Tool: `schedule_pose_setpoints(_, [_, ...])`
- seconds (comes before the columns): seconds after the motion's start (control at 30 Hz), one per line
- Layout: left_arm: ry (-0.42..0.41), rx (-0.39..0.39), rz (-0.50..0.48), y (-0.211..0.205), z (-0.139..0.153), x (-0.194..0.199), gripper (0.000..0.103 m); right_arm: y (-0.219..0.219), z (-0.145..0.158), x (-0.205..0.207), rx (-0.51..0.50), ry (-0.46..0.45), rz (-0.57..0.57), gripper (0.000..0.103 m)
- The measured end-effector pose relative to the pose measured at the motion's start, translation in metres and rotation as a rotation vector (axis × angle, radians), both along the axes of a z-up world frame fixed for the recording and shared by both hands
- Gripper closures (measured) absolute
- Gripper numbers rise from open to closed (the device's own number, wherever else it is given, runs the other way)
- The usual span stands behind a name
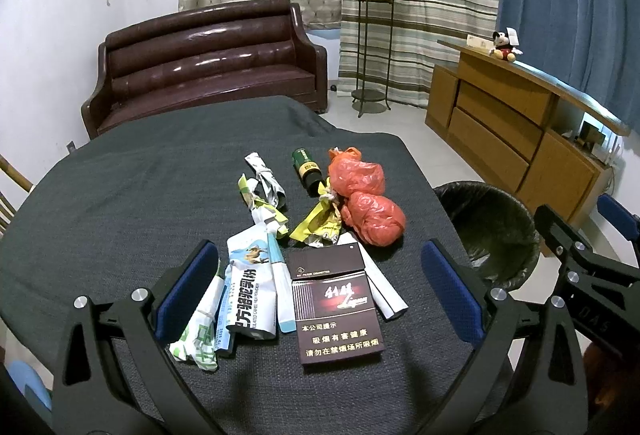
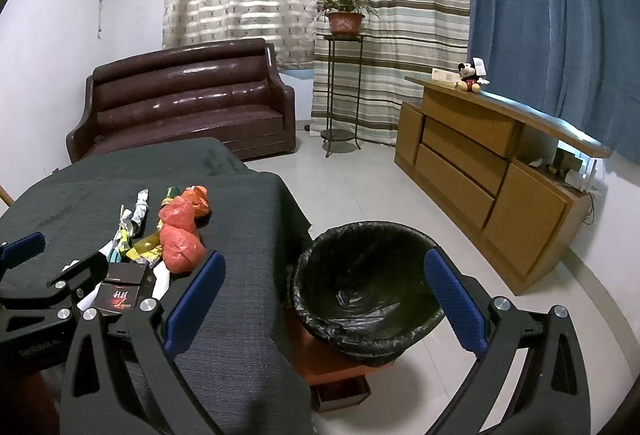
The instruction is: Collect trash
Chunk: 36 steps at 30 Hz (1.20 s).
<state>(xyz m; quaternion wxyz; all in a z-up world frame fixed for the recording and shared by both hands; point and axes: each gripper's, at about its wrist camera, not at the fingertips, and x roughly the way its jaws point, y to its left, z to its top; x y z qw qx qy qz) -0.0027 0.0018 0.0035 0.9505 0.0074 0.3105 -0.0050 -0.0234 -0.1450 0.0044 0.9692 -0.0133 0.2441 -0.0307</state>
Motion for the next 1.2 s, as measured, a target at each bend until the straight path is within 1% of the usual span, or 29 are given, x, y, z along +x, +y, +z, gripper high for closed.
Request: schedule_pose_setpoints(1.2, [0.007, 0.003, 0.003, 0.0016, -0.0002, -0.0013, 0.004, 0.0002, -0.0004, 0.0006, 0.006, 0.003, -0.002, 0.006])
